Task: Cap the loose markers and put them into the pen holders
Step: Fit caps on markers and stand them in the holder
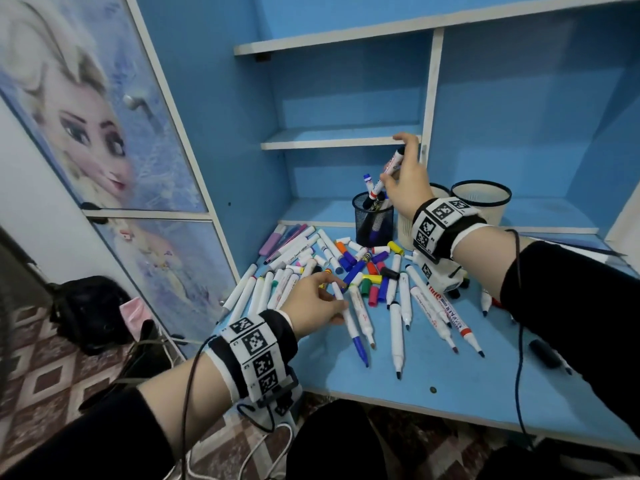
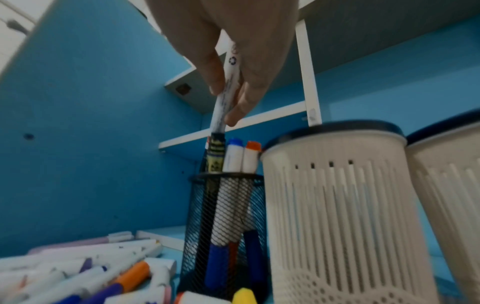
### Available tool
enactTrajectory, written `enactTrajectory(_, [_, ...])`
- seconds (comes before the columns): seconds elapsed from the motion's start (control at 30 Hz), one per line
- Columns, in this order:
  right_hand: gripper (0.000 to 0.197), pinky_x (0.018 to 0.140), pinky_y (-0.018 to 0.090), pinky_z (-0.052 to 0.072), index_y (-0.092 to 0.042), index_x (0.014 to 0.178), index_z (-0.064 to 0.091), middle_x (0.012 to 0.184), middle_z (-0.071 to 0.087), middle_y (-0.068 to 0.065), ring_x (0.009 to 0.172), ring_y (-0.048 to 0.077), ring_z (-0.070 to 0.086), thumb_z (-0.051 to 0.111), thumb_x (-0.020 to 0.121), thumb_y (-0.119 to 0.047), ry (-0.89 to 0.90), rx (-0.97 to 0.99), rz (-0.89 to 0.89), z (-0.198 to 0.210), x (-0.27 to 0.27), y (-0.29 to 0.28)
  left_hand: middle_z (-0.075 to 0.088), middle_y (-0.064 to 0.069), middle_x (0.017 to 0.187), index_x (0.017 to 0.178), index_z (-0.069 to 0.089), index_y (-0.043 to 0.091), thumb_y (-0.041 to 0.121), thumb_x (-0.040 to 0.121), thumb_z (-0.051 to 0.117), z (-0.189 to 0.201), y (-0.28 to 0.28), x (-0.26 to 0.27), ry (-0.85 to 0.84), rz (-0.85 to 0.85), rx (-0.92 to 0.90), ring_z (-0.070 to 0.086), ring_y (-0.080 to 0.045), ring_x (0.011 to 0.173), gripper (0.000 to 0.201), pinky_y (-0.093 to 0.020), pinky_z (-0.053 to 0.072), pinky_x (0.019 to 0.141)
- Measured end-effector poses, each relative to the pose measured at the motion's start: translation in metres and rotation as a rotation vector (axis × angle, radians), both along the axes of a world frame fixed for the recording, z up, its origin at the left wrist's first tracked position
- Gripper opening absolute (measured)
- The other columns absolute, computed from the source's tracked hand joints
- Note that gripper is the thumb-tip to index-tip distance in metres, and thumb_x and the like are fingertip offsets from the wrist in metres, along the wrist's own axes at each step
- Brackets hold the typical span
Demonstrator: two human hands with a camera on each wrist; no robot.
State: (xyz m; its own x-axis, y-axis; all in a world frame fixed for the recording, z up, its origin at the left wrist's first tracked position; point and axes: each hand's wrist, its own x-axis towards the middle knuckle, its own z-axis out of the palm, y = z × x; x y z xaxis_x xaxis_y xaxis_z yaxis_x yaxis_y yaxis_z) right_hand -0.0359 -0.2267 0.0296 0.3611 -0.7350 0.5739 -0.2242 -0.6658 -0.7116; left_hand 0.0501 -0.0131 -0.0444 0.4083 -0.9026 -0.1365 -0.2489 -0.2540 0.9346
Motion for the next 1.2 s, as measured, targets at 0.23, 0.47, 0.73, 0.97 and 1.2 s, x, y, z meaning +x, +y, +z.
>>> enactTrajectory(0.23, [0.032, 0.075, 0.045, 0.050, -0.011, 0.126, 0.039, 0.095, 0.057, 0.017, 0.087, 0.036, 0.059, 0.043, 0.095, -0.004, 0.251, -0.031, -0.064, -0.016, 0.011, -0.011, 0.060, -0.005, 0.061, 0.107, 0.055, 0.003, -0.008, 0.087, 0.057, -0.037, 0.015, -0.020, 0.364, 0.191, -0.262, 0.065, -0.011, 0.054, 0.023, -0.019, 0.056, 0.059])
enactTrajectory(0.47, [0.041, 0.106, 0.044, 0.035, -0.019, 0.137, 0.046, 0.134, 0.044, 0.021, 0.121, 0.042, 0.045, 0.035, 0.098, -0.011, 0.528, -0.115, -0.137, -0.028, 0.015, -0.025, 0.065, -0.005, 0.064, 0.103, 0.060, 0.006, -0.004, 0.088, 0.057, -0.050, 0.015, -0.029, 0.383, 0.248, -0.426, 0.066, -0.013, 0.054, 0.018, -0.021, 0.056, 0.059])
enactTrajectory(0.73, [0.041, 0.111, 0.042, 0.027, -0.014, 0.134, 0.050, 0.135, 0.050, 0.015, 0.135, 0.028, 0.030, 0.040, 0.094, -0.011, 0.523, -0.156, -0.061, -0.014, 0.012, -0.021, 0.068, -0.006, 0.064, 0.101, 0.061, 0.002, -0.003, 0.089, 0.055, -0.052, 0.017, -0.022, 0.464, 0.271, -0.456, 0.066, -0.015, 0.053, 0.014, -0.022, 0.057, 0.060])
enactTrajectory(0.97, [0.031, 0.084, 0.027, 0.042, -0.013, 0.105, 0.068, 0.104, 0.066, 0.007, 0.099, 0.020, 0.058, 0.048, 0.085, -0.001, 0.666, -0.298, 0.197, -0.010, -0.023, 0.012, 0.067, -0.010, 0.063, 0.098, 0.060, 0.003, -0.003, 0.089, 0.055, -0.054, 0.016, -0.020, 0.494, 0.288, -0.501, 0.064, -0.016, 0.052, 0.012, -0.022, 0.056, 0.057])
enactTrajectory(1.2, [0.031, 0.076, 0.021, 0.036, -0.015, 0.117, 0.063, 0.111, 0.064, 0.007, 0.095, 0.020, 0.057, 0.047, 0.092, -0.006, 1.337, -0.294, 0.351, -0.031, -0.054, 0.030, 0.069, -0.012, 0.064, 0.094, 0.057, 0.000, -0.006, 0.084, 0.060, -0.057, 0.014, -0.018, 0.523, 0.289, -0.520, 0.068, -0.018, 0.055, 0.012, -0.022, 0.056, 0.057])
